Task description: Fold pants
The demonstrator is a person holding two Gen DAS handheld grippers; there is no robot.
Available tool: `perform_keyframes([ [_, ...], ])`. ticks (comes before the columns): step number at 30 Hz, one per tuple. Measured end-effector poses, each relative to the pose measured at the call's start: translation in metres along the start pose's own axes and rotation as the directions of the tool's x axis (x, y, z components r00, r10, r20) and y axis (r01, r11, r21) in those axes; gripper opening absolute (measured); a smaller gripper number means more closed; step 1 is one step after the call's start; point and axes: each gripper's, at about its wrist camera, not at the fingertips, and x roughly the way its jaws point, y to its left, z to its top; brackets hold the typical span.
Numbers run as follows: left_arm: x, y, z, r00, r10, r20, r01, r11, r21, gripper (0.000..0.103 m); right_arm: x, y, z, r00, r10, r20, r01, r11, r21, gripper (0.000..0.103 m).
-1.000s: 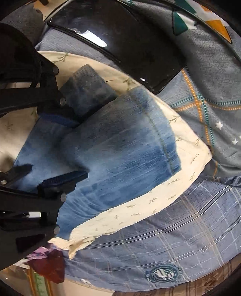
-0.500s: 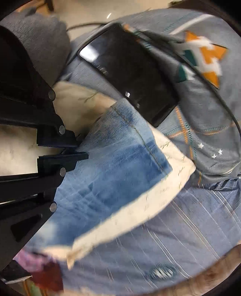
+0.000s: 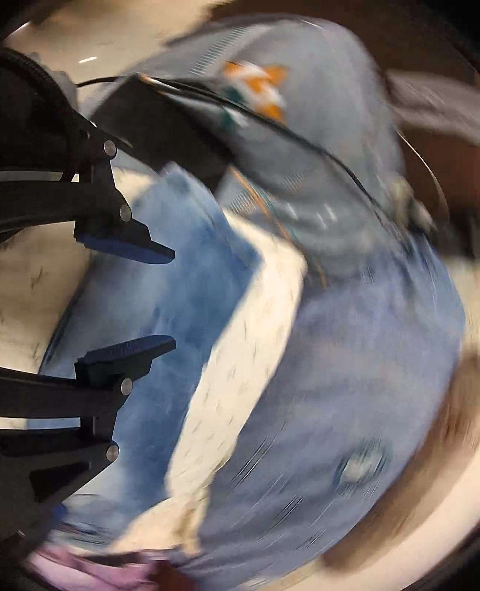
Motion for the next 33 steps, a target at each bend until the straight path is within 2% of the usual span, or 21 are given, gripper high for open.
perform_keyframes([
  [3,-0.013,-0.041,-0.022,0.997,-0.083,-0.004,0.083,0.984,0.160,0.049,-0.035,-0.038,-0.012,0.993,-0.097,0.064,0.090,0.990,0.111,0.075],
  [5,-0.020,-0.065,-0.043,0.985,-0.164,-0.044,0.170,0.959,0.226,0.050,-0.057,-0.059,-0.020,0.980,-0.174,0.095,0.155,0.971,0.181,0.076],
  [7,-0.025,-0.080,-0.061,0.975,-0.206,-0.079,0.219,0.940,0.263,0.052,-0.082,-0.080,-0.026,0.960,-0.252,0.120,0.216,0.943,0.252,0.077],
  [11,-0.036,-0.110,-0.098,0.954,-0.253,-0.159,0.294,0.890,0.349,0.053,-0.131,-0.108,-0.028,0.924,-0.334,0.187,0.255,0.902,0.348,0.083],
  [13,-0.044,-0.123,-0.104,0.943,-0.281,-0.179,0.330,0.863,0.383,0.053,-0.152,-0.120,-0.026,0.904,-0.380,0.195,0.287,0.879,0.381,0.083],
  [15,-0.053,-0.136,-0.105,0.932,-0.309,-0.188,0.361,0.834,0.418,0.053,-0.173,-0.139,-0.022,0.893,-0.403,0.198,0.290,0.854,0.431,0.083],
  [17,-0.053,-0.148,-0.104,0.920,-0.333,-0.206,0.391,0.807,0.442,0.054,-0.194,-0.164,-0.017,0.895,-0.393,0.209,0.253,0.835,0.488,0.083],
  [19,-0.051,-0.159,-0.103,0.912,-0.344,-0.221,0.409,0.788,0.460,0.055,-0.200,-0.181,-0.009,0.903,-0.372,0.216,0.213,0.823,0.526,0.083],
  [20,-0.050,-0.170,-0.100,0.903,-0.359,-0.236,0.430,0.776,0.462,0.055,-0.202,-0.191,-0.002,0.909,-0.359,0.210,0.200,0.820,0.537,0.083],
  [23,-0.040,-0.199,-0.099,0.872,-0.397,-0.285,0.488,0.734,0.473,0.056,-0.201,-0.216,0.012,0.910,-0.373,0.183,0.218,0.804,0.554,0.083],
  [25,-0.034,-0.217,-0.100,0.862,-0.407,-0.301,0.506,0.704,0.498,0.056,-0.196,-0.229,0.015,0.912,-0.368,0.181,0.215,0.806,0.552,0.083],
  [27,-0.023,-0.237,-0.105,0.852,-0.411,-0.324,0.523,0.665,0.533,0.056,-0.188,-0.245,0.006,0.917,-0.355,0.182,0.198,0.800,0.566,0.083],
  [30,-0.006,-0.263,-0.120,0.838,-0.405,-0.364,0.545,0.595,0.591,0.056,-0.178,-0.268,-0.008,0.938,-0.313,0.150,0.158,0.768,0.621,0.083],
  [33,0.008,-0.292,-0.140,0.839,-0.387,-0.382,0.540,0.508,0.671,0.056,-0.180,-0.283,-0.015,0.951,-0.254,0.179,0.080,0.758,0.647,0.084],
])
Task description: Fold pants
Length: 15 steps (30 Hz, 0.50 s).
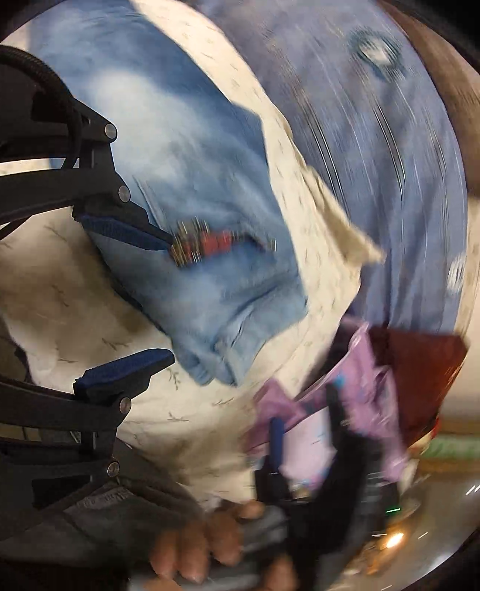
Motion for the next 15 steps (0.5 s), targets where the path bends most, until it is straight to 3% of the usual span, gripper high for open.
perform_keyframes([
  [3,0.033,-0.022,0.007,0.999,0.035,-0.029,-0.031,0.991,0.132,0.056,0.000,-0.008,0.003,1.000,0.012,-0.004,-0.012,1.000,-0.006,0.084],
  [6,0.062,-0.038,0.011,0.997,0.080,-0.024,-0.073,0.977,0.202,0.061,0.008,-0.022,0.004,0.999,0.014,-0.041,-0.013,1.000,0.019,0.084],
  [7,0.070,-0.043,0.011,0.995,0.097,-0.015,-0.091,0.970,0.226,0.066,0.010,-0.027,0.004,0.998,0.028,-0.054,-0.027,0.999,0.036,0.084],
  [10,0.091,-0.060,0.008,0.987,0.162,0.010,-0.156,0.936,0.314,0.065,0.011,-0.039,0.008,0.997,0.050,-0.058,-0.045,0.995,0.087,0.085],
  [12,0.099,-0.074,0.005,0.989,0.144,0.025,-0.143,0.921,0.363,0.060,0.010,-0.041,0.020,0.997,0.047,-0.068,-0.037,0.991,0.131,0.085],
  [15,0.112,-0.084,0.006,0.977,0.210,0.033,-0.208,0.911,0.357,0.047,0.013,-0.026,0.049,0.996,0.030,-0.084,-0.019,0.991,0.130,0.085],
])
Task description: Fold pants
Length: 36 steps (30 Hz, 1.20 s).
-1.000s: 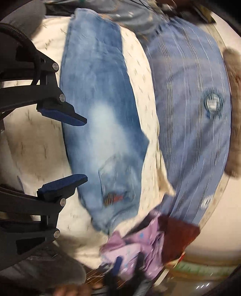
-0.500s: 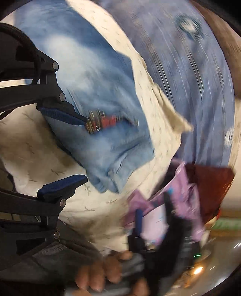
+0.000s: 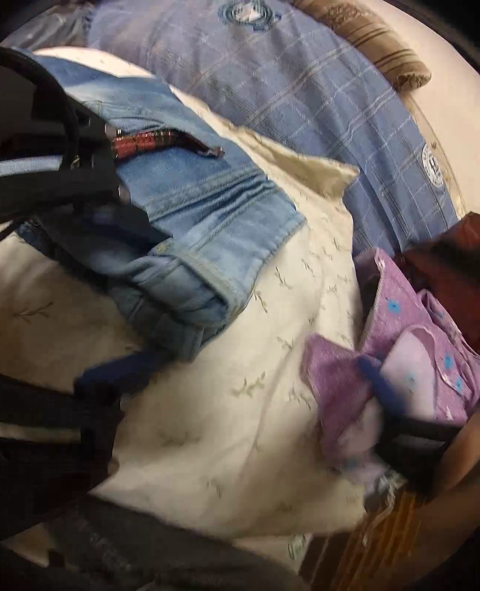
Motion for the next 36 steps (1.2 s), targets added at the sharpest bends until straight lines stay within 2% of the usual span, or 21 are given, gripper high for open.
perform_keyframes([
  [2,0.003,0.004,0.002,1.000,-0.014,0.002,0.014,0.999,-0.046,0.037,0.008,0.011,0.016,1.000,0.019,-0.001,-0.019,1.000,-0.021,0.085],
  [4,-0.001,0.016,0.003,0.998,-0.068,0.007,0.068,0.989,-0.129,0.031,0.012,0.013,0.020,0.998,0.067,0.022,-0.067,0.998,-0.017,0.086],
  [6,-0.012,0.038,0.004,0.987,-0.150,0.051,0.158,0.955,-0.251,0.029,0.020,0.009,0.013,0.993,0.116,0.013,-0.116,0.992,-0.041,0.086],
  [7,-0.015,0.049,0.005,0.980,-0.188,0.064,0.199,0.927,-0.318,0.028,0.026,0.005,0.009,0.994,0.108,-0.012,-0.108,0.993,-0.046,0.086],
  [10,-0.016,0.065,0.013,0.969,-0.238,0.071,0.246,0.873,-0.421,0.027,0.048,-0.002,0.000,0.991,0.087,-0.102,-0.093,0.994,-0.056,0.086],
  [14,-0.012,0.064,0.017,0.970,-0.233,0.066,0.237,0.858,-0.456,0.027,0.074,-0.009,-0.006,0.963,0.160,-0.216,-0.161,0.987,0.012,0.086],
  [18,-0.017,0.071,0.014,0.968,-0.236,0.085,0.247,0.836,-0.490,0.027,0.093,-0.019,-0.015,0.934,0.211,-0.288,-0.187,0.976,0.108,0.086],
  [21,-0.020,0.074,0.013,0.966,-0.240,0.095,0.255,0.823,-0.507,0.027,0.101,-0.014,-0.022,0.915,0.241,-0.323,-0.216,0.970,0.112,0.085],
  [23,-0.015,0.074,0.013,0.965,-0.246,0.087,0.255,0.822,-0.509,0.027,0.109,-0.012,-0.025,0.928,0.163,-0.334,-0.146,0.986,0.075,0.071],
  [24,-0.013,0.073,0.012,0.965,-0.249,0.081,0.255,0.820,-0.512,0.027,0.112,-0.015,-0.026,0.934,0.134,-0.331,-0.115,0.991,0.074,0.046],
  [25,-0.010,0.072,0.012,0.964,-0.256,0.075,0.257,0.817,-0.516,0.027,0.114,-0.014,-0.027,0.933,0.138,-0.333,-0.119,0.990,0.076,0.025],
  [27,-0.008,0.069,0.010,0.963,-0.259,0.068,0.256,0.816,-0.517,0.027,0.107,-0.005,-0.026,0.942,0.133,-0.309,-0.129,0.991,0.033,0.013],
  [29,-0.006,0.068,0.015,0.965,-0.253,0.067,0.251,0.822,-0.512,0.027,0.097,0.011,-0.027,0.966,0.039,-0.257,-0.061,0.995,-0.080,0.009],
  [31,-0.004,0.073,0.017,0.962,-0.262,0.073,0.259,0.806,-0.532,0.027,0.092,0.027,-0.029,0.975,-0.026,-0.222,-0.014,0.984,-0.179,0.007],
  [34,-0.003,0.095,0.011,0.933,-0.337,0.124,0.339,0.711,-0.617,0.027,0.090,0.038,-0.030,0.980,-0.026,-0.198,-0.016,0.979,-0.205,0.007],
  [35,-0.005,0.107,0.008,0.919,-0.359,0.160,0.373,0.667,-0.645,0.027,0.086,0.043,-0.030,0.983,0.001,-0.184,-0.041,0.977,-0.210,0.007],
  [36,-0.009,0.114,0.005,0.912,-0.365,0.187,0.393,0.645,-0.656,0.027,0.083,0.049,-0.031,0.985,0.021,-0.174,-0.061,0.973,-0.224,0.007],
])
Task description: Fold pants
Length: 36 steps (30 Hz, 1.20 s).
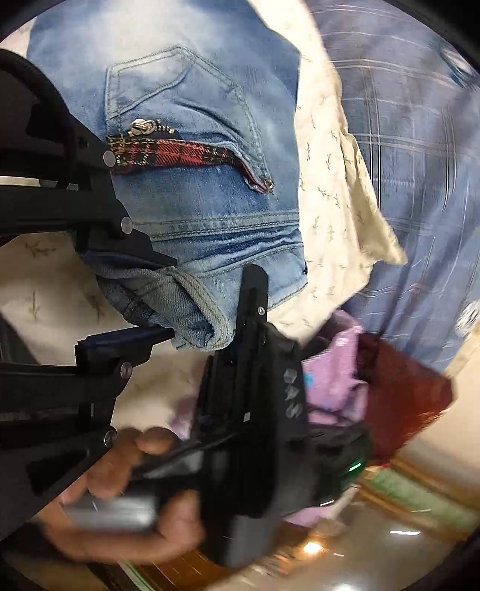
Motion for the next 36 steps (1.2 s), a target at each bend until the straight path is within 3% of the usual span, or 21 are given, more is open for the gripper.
perform_keyframes([
  [4,-0.033,0.026,0.008,0.993,-0.098,0.063,0.104,0.990,-0.097,0.027,-0.011,0.047,-0.003,0.996,0.050,0.075,-0.037,0.986,-0.164,0.007],
  [7,-0.063,0.059,0.009,0.975,-0.184,0.127,0.206,0.961,-0.185,0.028,-0.012,0.084,-0.010,0.990,0.096,0.100,-0.067,0.963,-0.261,0.007],
  [11,-0.105,0.105,0.007,0.942,-0.254,0.218,0.309,0.910,-0.277,0.028,-0.003,0.148,-0.022,0.985,0.134,0.109,-0.081,0.915,-0.395,0.008],
  [15,-0.145,0.153,0.000,0.924,-0.248,0.292,0.352,0.850,-0.392,0.028,0.023,0.209,-0.031,0.987,0.150,0.056,-0.108,0.880,-0.462,0.008],
  [19,-0.175,0.202,-0.019,0.935,-0.153,0.321,0.302,0.818,-0.490,0.030,0.069,0.249,-0.040,0.984,0.167,-0.063,-0.177,0.859,-0.481,0.009],
  [21,-0.185,0.224,-0.035,0.948,-0.085,0.306,0.246,0.805,-0.540,0.031,0.102,0.261,-0.052,0.978,0.164,-0.132,-0.208,0.851,-0.483,0.009],
  [25,-0.190,0.261,-0.063,0.971,0.058,0.233,0.100,0.784,-0.613,0.033,0.168,0.272,-0.078,0.959,0.144,-0.243,-0.246,0.849,-0.467,0.009],
  [28,-0.184,0.279,-0.074,0.982,0.147,0.120,-0.026,0.732,-0.681,0.041,0.211,0.266,-0.091,0.947,0.121,-0.298,-0.247,0.866,-0.434,0.015],
  [30,-0.179,0.293,-0.076,0.982,0.174,0.068,-0.075,0.701,-0.709,0.043,0.234,0.257,-0.094,0.942,0.091,-0.324,-0.223,0.889,-0.399,0.018],
  [32,-0.180,0.302,-0.079,0.986,0.145,0.078,-0.042,0.677,-0.735,0.047,0.236,0.249,-0.091,0.930,0.113,-0.351,-0.239,0.910,-0.340,0.020],
  [33,-0.181,0.303,-0.077,0.986,0.139,0.087,-0.030,0.673,-0.739,0.048,0.226,0.249,-0.088,0.930,0.145,-0.338,-0.260,0.910,-0.323,0.033],
  [34,-0.183,0.300,-0.078,0.985,0.142,0.095,-0.027,0.676,-0.736,0.051,0.214,0.247,-0.084,0.936,0.161,-0.313,-0.265,0.908,-0.324,0.055],
  [36,-0.185,0.293,-0.077,0.982,0.152,0.108,-0.028,0.692,-0.721,0.053,0.175,0.244,-0.076,0.963,0.159,-0.217,-0.228,0.912,-0.342,0.080],
])
